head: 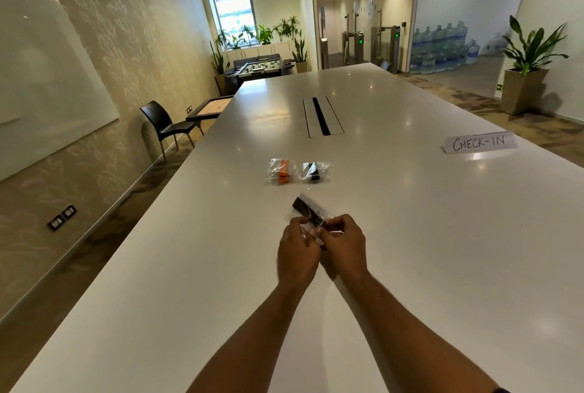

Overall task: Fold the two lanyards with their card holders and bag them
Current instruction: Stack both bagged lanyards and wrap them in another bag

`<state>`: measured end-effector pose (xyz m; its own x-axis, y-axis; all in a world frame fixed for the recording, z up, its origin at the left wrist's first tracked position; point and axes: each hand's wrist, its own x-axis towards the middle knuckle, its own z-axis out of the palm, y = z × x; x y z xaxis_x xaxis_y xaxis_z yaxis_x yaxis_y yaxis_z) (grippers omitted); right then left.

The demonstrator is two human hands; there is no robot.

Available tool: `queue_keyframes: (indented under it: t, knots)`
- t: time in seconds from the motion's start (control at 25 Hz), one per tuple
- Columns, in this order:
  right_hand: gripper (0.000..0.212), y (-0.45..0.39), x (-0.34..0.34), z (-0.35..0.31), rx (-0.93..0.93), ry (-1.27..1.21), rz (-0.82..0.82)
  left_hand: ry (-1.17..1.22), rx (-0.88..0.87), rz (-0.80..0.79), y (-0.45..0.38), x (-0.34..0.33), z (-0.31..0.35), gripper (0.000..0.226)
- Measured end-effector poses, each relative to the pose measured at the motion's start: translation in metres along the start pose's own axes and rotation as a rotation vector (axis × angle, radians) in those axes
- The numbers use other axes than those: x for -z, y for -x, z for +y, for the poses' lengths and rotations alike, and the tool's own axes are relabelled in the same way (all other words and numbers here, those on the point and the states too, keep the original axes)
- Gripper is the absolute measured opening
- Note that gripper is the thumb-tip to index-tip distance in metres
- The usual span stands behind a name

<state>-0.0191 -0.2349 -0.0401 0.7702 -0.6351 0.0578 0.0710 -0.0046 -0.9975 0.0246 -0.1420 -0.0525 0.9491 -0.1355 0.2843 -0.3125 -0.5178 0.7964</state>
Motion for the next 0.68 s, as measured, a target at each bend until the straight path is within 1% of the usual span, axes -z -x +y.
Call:
queue_keyframes:
  t: [0.12, 0.32, 0.4, 0.48, 0.56, 0.68]
  knots:
    - [0.017, -0.009, -0.004, 0.0, 0.013, 0.028, 0.02, 0.002, -0.006, -0.045, -0.007, -0.003, 0.001, 0.034]
    - [0.014, -0.028, -0.017, 0.001, 0.053, -0.003, 0.078, 0.039, -0.05, -0.082, -0.024, -0.01, 0.003, 0.038]
    - [0.015, -0.036, -0.022, 0.001, 0.044, -0.042, 0.082, 0.083, -0.034, -0.035, -0.035, -0.014, 0.003, 0.034]
    - [0.019, -0.044, -0.028, 0.002, 0.022, -0.143, 0.065, 0.091, -0.032, 0.035, -0.049, -0.018, 0.002, 0.029]
    - [0.023, -0.055, -0.033, 0.002, 0.004, -0.245, 0.039, 0.101, -0.047, 0.063, -0.063, -0.025, 0.0, 0.031]
    - [0.021, -0.076, -0.035, 0.002, 0.052, -0.261, 0.035, 0.089, -0.076, 0.087, -0.081, -0.036, 0.001, 0.032]
